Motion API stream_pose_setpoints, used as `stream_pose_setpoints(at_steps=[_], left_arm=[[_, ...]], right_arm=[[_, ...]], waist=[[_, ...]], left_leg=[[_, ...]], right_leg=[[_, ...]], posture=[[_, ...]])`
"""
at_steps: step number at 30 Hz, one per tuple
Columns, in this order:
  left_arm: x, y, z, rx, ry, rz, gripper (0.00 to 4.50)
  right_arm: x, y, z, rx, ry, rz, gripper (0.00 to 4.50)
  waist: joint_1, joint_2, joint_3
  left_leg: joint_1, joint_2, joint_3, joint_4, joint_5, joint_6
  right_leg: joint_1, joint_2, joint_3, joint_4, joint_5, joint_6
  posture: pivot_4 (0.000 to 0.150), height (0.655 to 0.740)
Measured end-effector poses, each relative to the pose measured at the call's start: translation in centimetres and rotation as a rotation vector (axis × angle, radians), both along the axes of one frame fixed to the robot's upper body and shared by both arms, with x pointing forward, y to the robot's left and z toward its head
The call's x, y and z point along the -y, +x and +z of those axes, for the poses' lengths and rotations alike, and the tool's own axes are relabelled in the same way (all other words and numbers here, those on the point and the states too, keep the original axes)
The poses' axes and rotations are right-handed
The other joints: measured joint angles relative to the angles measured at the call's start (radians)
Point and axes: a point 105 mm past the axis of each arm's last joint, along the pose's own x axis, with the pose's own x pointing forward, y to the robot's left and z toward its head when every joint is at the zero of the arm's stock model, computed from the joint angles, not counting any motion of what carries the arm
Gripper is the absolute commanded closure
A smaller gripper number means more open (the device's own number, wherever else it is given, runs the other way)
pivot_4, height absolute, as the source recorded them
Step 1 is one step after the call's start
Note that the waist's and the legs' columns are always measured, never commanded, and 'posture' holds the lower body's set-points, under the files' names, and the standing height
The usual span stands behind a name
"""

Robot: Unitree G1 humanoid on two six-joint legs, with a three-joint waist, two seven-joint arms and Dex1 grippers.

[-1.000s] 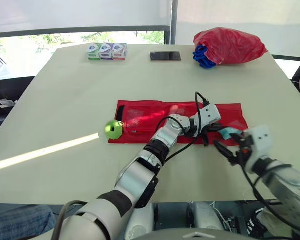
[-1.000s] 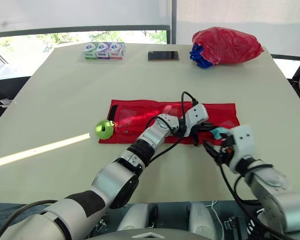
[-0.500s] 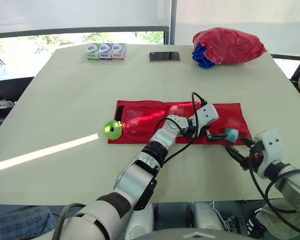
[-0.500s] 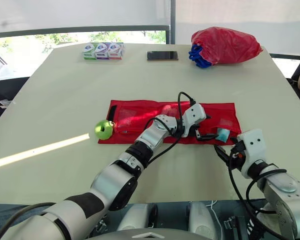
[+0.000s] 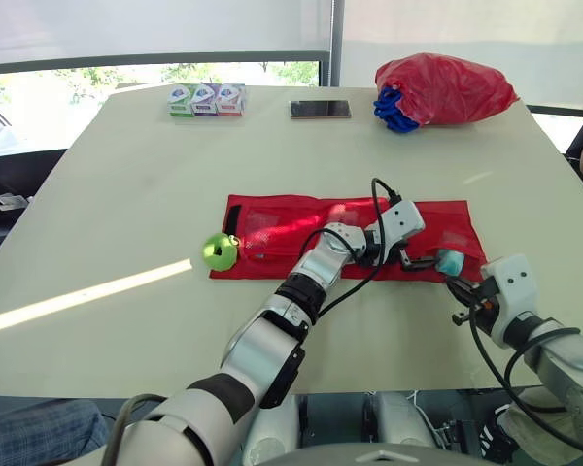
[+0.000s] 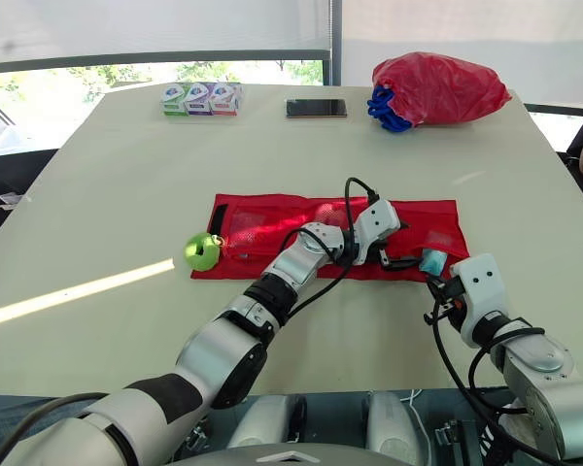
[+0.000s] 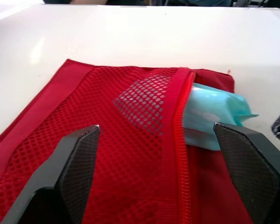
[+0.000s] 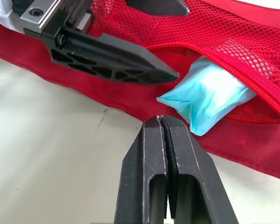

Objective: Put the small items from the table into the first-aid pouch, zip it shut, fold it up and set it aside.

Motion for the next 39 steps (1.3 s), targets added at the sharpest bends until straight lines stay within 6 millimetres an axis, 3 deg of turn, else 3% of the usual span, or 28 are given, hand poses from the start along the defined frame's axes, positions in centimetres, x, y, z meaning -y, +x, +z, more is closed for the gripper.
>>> stream_pose_setpoints(at_steps=[4,8,10,14,15,16,26,32,39], left_arm=[[0.0,0.1,0.0,0.003,0.000,0.001,0.35],[0.2,0.1,0.4,0.016,-0.002,-0.006,1.36],[0.3,0.1,0.6,0.020,-0.001,-0.009,2.62],[0.2,0.1,0.1,0.005,0.009,-0.008,3.83],[0.2,0.1,-0.1,0.001,0.013,-0.008,4.32],[0.1,0.1,-0.2,-0.001,0.014,-0.008,4.46],[0.2,0.0,-0.1,0.006,0.010,-0.018,4.46],[0.3,-0.2,-0.1,0.005,0.010,-0.033,4.46],[0.5,-0.6,0.1,0.011,0.010,-0.065,4.46]], right_arm=[[-0.2,0.2,-0.2,0.001,0.000,-0.010,4.44],[-0.7,0.7,-0.9,-0.015,0.012,-0.023,4.50],[-0.8,1.0,-0.9,-0.009,0.012,-0.032,4.50],[-0.7,1.1,-0.9,-0.004,0.005,-0.043,4.50],[-0.6,1.1,-0.9,-0.004,0.004,-0.044,4.50],[-0.6,1.1,-0.9,-0.003,0.003,-0.048,4.50],[-1.5,1.8,-1.1,0.002,0.025,-0.057,4.50],[-0.1,4.5,-1.5,0.032,-0.134,-0.096,4.50],[-0.6,7.4,-1.1,0.082,-0.182,-0.088,4.50]], waist=[[0.000,0.000,0.000],[0.000,0.000,0.000],[0.001,0.000,0.000],[0.001,0.000,0.000],[0.001,0.000,0.000],[0.000,0.000,0.000],[-0.001,0.000,0.000],[-0.002,0.000,0.000],[-0.005,0.000,0.000]], left_leg=[[0.000,0.000,0.000,0.000,0.000,0.000],[0.000,0.000,0.000,0.000,0.000,0.000],[0.000,0.000,0.000,0.000,0.000,0.000],[0.000,0.000,0.000,0.000,0.000,0.000],[0.000,0.000,0.000,0.000,0.000,0.000],[0.000,0.000,0.000,0.000,0.000,0.000],[0.000,0.000,0.000,0.000,0.000,0.000],[0.000,0.000,0.000,0.000,0.000,0.000],[0.000,0.000,0.001,0.000,0.000,0.000]], right_leg=[[0.000,0.000,0.000,0.000,0.000,0.000],[0.000,0.000,0.000,0.000,0.000,0.000],[0.000,0.000,0.000,0.000,0.000,0.000],[0.000,0.000,0.000,0.000,0.000,0.000],[0.000,0.000,0.000,0.000,0.000,0.000],[0.000,0.000,0.000,0.000,0.000,0.000],[0.000,0.000,0.000,0.000,0.000,0.000],[0.000,0.000,0.000,0.000,0.000,0.000],[0.000,0.000,0.000,0.000,0.000,0.000]], posture=[[0.150,0.7400],[0.150,0.7400],[0.150,0.7400],[0.150,0.7400],[0.150,0.7400],[0.150,0.7400],[0.150,0.7400],[0.150,0.7400],[0.150,0.7400]])
